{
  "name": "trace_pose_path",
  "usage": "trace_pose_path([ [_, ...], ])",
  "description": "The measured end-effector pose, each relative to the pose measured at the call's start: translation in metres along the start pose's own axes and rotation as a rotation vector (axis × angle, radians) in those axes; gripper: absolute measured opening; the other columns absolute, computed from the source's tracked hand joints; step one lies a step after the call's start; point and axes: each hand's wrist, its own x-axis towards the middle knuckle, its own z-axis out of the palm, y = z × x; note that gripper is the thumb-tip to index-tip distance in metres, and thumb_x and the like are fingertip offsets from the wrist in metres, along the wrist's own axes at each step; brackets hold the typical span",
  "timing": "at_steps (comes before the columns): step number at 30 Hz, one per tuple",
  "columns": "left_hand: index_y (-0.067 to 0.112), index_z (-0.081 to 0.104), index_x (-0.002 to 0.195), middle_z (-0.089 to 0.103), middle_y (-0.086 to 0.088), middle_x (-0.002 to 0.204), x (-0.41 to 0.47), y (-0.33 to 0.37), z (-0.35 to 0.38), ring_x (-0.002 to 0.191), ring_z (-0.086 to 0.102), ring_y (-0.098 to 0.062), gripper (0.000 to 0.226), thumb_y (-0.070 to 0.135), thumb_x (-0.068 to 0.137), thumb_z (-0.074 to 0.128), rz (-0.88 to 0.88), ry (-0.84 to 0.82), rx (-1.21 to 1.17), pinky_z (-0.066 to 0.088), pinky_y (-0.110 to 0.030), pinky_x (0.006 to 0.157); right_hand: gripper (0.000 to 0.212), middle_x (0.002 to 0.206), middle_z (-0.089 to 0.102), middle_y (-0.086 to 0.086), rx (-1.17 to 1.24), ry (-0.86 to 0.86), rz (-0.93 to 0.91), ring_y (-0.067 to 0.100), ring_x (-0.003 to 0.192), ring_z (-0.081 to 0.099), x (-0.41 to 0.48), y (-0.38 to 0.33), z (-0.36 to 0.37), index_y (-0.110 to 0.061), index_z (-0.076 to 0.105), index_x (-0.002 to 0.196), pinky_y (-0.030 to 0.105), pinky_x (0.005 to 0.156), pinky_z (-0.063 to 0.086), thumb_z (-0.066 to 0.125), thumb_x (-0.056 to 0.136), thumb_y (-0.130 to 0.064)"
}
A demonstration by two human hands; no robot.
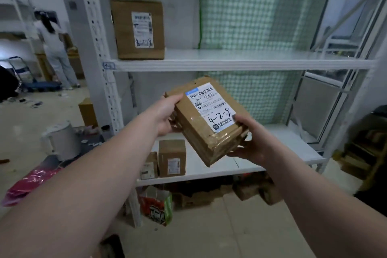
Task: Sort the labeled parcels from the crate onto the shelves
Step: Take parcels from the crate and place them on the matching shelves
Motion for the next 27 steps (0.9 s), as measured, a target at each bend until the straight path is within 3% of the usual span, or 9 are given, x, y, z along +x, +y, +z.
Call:
trace_pose_path([
  [3, 0.020, 0.056, 0.122, 0.066, -0.001, 0.080, 0.039, 0.050, -0.003, 0.077, 0.063, -0.025, 0.034, 0.037, 0.093, 0.057, 0.078, 0.004, 0.015, 0.054, -0.042, 0.067, 0.017, 0.088, 0.059, 0.009, 0.002, -0.023, -0.080, 0.025, 0.088, 0.058, 0.035, -0.048, 0.022, -0.014, 0.061, 0.089, 0.051, 0.089, 0.054, 0.070, 0.084, -0.027],
  [7, 0.021, 0.061, 0.104, 0.067, -0.001, 0.081, 0.076, 0.114, -0.001, 0.076, 0.063, -0.026, 0.023, 0.040, 0.091, 0.059, 0.191, -0.039, 0.062, 0.055, -0.042, 0.071, 0.013, 0.089, 0.056, 0.007, -0.004, -0.067, -0.228, 0.023, 0.091, 0.055, 0.072, -0.100, 0.045, -0.014, 0.062, 0.088, 0.053, 0.100, 0.048, 0.067, 0.087, -0.026],
  [11, 0.022, 0.046, 0.126, 0.070, -0.005, 0.103, 0.103, 0.153, 0.001, 0.087, 0.068, -0.031, 0.043, 0.035, 0.088, 0.063, 0.285, -0.042, 0.090, 0.053, -0.057, 0.079, 0.012, 0.089, 0.061, 0.006, -0.035, -0.100, -0.308, 0.020, 0.093, 0.058, 0.103, -0.136, 0.060, -0.015, 0.064, 0.088, 0.049, 0.101, 0.049, 0.064, 0.090, -0.026],
  [15, 0.021, 0.040, 0.117, 0.067, -0.008, 0.096, 0.123, 0.176, 0.004, 0.082, 0.066, -0.027, 0.031, 0.021, 0.092, 0.060, 0.361, -0.053, 0.102, 0.057, -0.048, 0.074, 0.011, 0.096, 0.062, 0.006, -0.126, -0.170, -0.384, 0.019, 0.098, 0.057, 0.141, -0.161, 0.066, -0.015, 0.064, 0.093, 0.044, 0.102, 0.048, 0.065, 0.088, -0.025],
  [17, 0.020, 0.041, 0.112, 0.065, -0.008, 0.092, 0.134, 0.186, 0.007, 0.080, 0.065, -0.026, 0.025, 0.016, 0.094, 0.057, 0.388, -0.048, 0.098, 0.057, -0.045, 0.072, 0.028, 0.105, 0.061, 0.006, -0.193, -0.216, -0.401, 0.018, 0.100, 0.057, 0.166, -0.170, 0.065, -0.018, 0.063, 0.102, 0.040, 0.098, 0.048, 0.071, 0.078, -0.030],
  [21, 0.021, 0.043, 0.094, 0.061, -0.007, 0.085, 0.161, 0.198, 0.017, 0.075, 0.062, -0.023, 0.016, 0.008, 0.094, 0.051, 0.431, 0.005, 0.075, 0.056, -0.043, 0.073, 0.092, 0.115, 0.063, 0.003, -0.270, -0.232, -0.404, 0.013, 0.091, 0.061, 0.218, -0.188, 0.063, -0.020, 0.047, 0.138, 0.030, 0.079, 0.048, 0.086, 0.056, -0.035],
  [24, 0.021, 0.042, 0.104, 0.060, -0.007, 0.090, 0.183, 0.206, 0.026, 0.079, 0.062, -0.022, 0.020, 0.005, 0.094, 0.048, 0.472, 0.053, 0.109, 0.055, -0.045, 0.083, 0.121, 0.132, 0.060, 0.000, -0.302, -0.240, -0.442, 0.012, 0.108, 0.062, 0.254, -0.199, 0.064, -0.025, 0.034, 0.148, 0.034, 0.092, 0.043, 0.088, 0.042, -0.048],
  [27, 0.024, 0.043, 0.110, 0.063, -0.007, 0.097, 0.207, 0.216, 0.034, 0.089, 0.064, -0.023, 0.027, 0.004, 0.093, 0.049, 0.501, 0.128, 0.150, 0.055, -0.045, 0.087, 0.124, 0.140, 0.052, -0.002, -0.321, -0.245, -0.507, 0.012, 0.121, 0.053, 0.289, -0.209, 0.068, -0.027, 0.024, 0.152, 0.034, 0.099, 0.032, 0.091, 0.050, -0.045],
])
